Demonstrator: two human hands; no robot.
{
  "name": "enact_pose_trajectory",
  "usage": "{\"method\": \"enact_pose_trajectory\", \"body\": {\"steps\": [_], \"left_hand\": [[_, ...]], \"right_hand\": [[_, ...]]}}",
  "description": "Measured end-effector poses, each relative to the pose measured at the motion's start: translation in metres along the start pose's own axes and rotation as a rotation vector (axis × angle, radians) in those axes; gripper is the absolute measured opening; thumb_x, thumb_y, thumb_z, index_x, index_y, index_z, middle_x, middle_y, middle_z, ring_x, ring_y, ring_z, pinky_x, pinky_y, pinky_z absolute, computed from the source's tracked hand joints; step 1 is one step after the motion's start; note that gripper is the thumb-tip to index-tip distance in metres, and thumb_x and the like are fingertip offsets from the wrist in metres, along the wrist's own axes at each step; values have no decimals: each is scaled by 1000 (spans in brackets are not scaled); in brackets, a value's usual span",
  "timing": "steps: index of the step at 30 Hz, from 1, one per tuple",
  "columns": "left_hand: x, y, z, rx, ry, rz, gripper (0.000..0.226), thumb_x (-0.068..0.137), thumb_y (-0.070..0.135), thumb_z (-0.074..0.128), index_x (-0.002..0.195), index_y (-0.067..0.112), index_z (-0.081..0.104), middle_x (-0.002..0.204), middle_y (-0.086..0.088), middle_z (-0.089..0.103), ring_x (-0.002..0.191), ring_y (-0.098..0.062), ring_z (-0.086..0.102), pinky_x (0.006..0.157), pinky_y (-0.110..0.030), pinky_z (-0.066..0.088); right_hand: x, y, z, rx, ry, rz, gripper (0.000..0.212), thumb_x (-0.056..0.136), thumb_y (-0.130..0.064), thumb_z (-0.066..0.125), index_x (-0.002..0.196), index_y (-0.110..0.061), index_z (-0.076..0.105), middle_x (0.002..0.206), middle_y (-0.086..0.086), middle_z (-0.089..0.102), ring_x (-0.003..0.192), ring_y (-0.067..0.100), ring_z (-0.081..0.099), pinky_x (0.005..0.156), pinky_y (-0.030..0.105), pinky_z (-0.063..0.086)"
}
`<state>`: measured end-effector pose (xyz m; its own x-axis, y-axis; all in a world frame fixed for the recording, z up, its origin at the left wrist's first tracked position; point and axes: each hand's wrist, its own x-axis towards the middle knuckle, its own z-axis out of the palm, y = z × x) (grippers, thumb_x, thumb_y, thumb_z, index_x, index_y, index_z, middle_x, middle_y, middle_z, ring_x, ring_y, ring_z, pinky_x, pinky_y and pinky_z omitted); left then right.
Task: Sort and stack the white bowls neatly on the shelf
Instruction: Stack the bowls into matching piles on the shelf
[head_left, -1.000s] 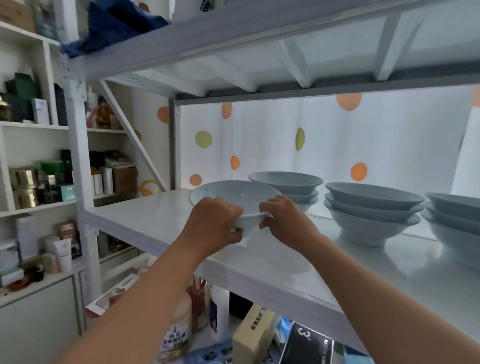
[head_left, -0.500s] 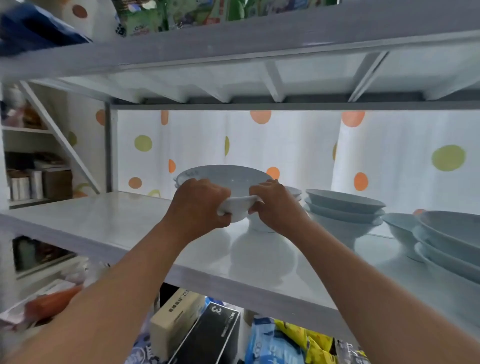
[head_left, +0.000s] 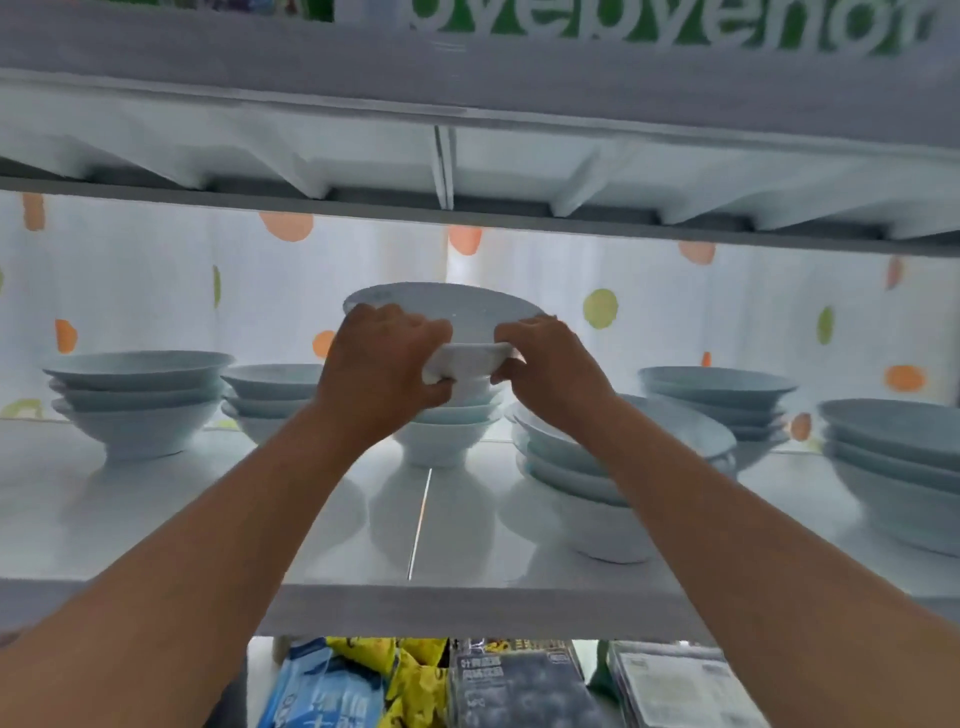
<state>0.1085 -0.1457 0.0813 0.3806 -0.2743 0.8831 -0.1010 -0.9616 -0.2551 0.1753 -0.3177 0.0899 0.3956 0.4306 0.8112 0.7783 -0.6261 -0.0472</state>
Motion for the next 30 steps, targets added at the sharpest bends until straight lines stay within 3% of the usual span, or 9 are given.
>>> {"method": "enact_pose_trajectory", "body": {"steps": [3, 6, 9, 11, 14, 20, 25, 27, 30], "left_hand": [[27, 20, 17, -93, 37, 40, 31, 60, 31, 81, 81, 14, 66, 72, -6, 70, 67, -30, 63, 73, -38, 47], [51, 34, 36, -163, -5, 79, 27, 68, 36, 73, 86, 17, 64, 82, -4, 71, 78, -29, 62, 82, -41, 46], [73, 48, 54, -197, -54, 136, 29, 76, 40, 65, 96, 20, 60, 93, -1, 68, 90, -26, 59, 88, -39, 41], [87, 57, 63, -235, -106, 159, 30, 76, 39, 64, 98, 19, 60, 94, -1, 68, 89, -25, 58, 88, -40, 42], [101, 65, 81, -346, -175, 194, 28, 71, 36, 58, 92, 18, 61, 85, 0, 68, 79, -25, 59, 81, -41, 46], [126, 68, 113, -390, -277, 224, 23, 78, 12, 61, 100, 15, 66, 90, -2, 67, 86, -23, 59, 78, -36, 47], [130, 66, 147, -354, -370, 197, 27, 82, 7, 56, 107, 13, 65, 99, -5, 68, 90, -24, 60, 83, -37, 47], [129, 63, 156, -311, -422, 196, 30, 85, 9, 54, 112, 16, 64, 105, -6, 68, 95, -26, 61, 84, -36, 47], [129, 57, 165, -296, -537, 195, 25, 87, 9, 53, 108, 17, 63, 95, -7, 66, 86, -26, 59, 77, -32, 45]], "right_hand": [[-2, 25, -25, -38, 2, 63, 29, 68, 5, 64, 62, -18, 48, 67, 1, 51, 76, 22, 42, 71, 25, 24], [-6, 43, -41, -92, 9, 136, 28, 69, 4, 64, 62, -18, 47, 69, 3, 51, 73, 22, 41, 59, 26, 24], [-7, 65, -51, -130, -9, 222, 26, 69, 3, 64, 62, -15, 46, 71, 5, 53, 71, 24, 43, 60, 31, 29], [-6, 80, -55, -124, -17, 257, 24, 68, 3, 64, 62, -13, 48, 72, 8, 55, 71, 27, 46, 65, 37, 40], [-3, 109, -57, -146, -40, 277, 20, 70, 3, 62, 63, -13, 52, 75, 11, 58, 73, 28, 49, 68, 39, 44], [12, 169, -46, -175, -100, 215, 6, 74, 2, 60, 78, -3, 61, 80, 12, 61, 76, 29, 52, 67, 34, 42], [27, 207, -23, -185, -170, 152, 16, 78, 1, 55, 71, -14, 55, 81, 10, 59, 78, 26, 48, 65, 24, 26], [30, 216, -12, -165, -208, 146, 17, 80, 0, 54, 75, -16, 57, 84, 9, 59, 81, 25, 47, 69, 24, 29], [30, 224, 4, -101, -255, 154, 14, 78, 1, 57, 76, -13, 58, 76, 1, 55, 79, 26, 50, 68, 27, 36]]}}
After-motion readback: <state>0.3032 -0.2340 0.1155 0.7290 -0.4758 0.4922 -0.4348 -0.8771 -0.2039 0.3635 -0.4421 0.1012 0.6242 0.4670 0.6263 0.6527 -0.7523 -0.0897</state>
